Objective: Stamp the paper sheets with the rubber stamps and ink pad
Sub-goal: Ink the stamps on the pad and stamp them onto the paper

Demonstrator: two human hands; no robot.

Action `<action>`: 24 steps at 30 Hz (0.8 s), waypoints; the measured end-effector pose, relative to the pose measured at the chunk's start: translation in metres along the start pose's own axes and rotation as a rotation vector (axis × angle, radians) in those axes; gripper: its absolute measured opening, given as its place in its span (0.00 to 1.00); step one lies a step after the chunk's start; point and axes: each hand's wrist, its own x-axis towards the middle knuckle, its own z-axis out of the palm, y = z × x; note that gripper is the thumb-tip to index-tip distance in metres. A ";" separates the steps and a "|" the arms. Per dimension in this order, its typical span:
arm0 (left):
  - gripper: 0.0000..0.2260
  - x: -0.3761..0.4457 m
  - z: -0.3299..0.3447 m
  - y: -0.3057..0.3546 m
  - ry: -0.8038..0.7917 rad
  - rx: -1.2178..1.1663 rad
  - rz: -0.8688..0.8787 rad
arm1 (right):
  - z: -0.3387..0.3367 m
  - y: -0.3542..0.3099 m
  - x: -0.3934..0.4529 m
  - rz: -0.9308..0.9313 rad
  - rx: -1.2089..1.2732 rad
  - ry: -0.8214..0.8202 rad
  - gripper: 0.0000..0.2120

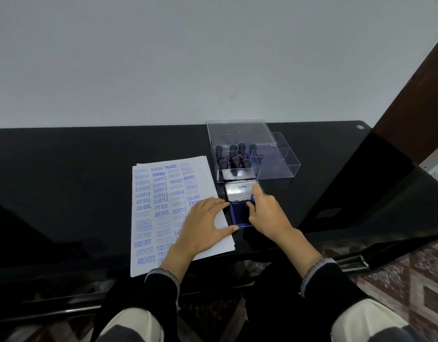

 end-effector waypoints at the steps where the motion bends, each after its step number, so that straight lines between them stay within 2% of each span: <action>1: 0.38 0.000 0.000 0.000 0.004 0.000 0.001 | 0.002 -0.001 -0.001 -0.017 -0.029 0.015 0.09; 3: 0.38 0.000 0.000 0.001 0.005 -0.004 0.001 | 0.006 0.000 -0.003 -0.034 -0.049 0.041 0.09; 10: 0.37 -0.002 0.000 0.000 0.000 0.007 -0.004 | 0.002 0.005 0.002 0.024 0.118 0.030 0.08; 13: 0.37 -0.002 0.001 0.001 0.015 0.010 -0.002 | 0.007 0.003 -0.002 -0.022 0.034 0.065 0.09; 18: 0.36 -0.003 0.001 0.001 0.027 0.013 0.003 | 0.014 0.000 -0.004 -0.052 -0.107 0.101 0.04; 24: 0.31 -0.002 0.000 0.001 0.023 0.006 -0.008 | 0.004 0.003 0.001 0.019 0.099 0.042 0.08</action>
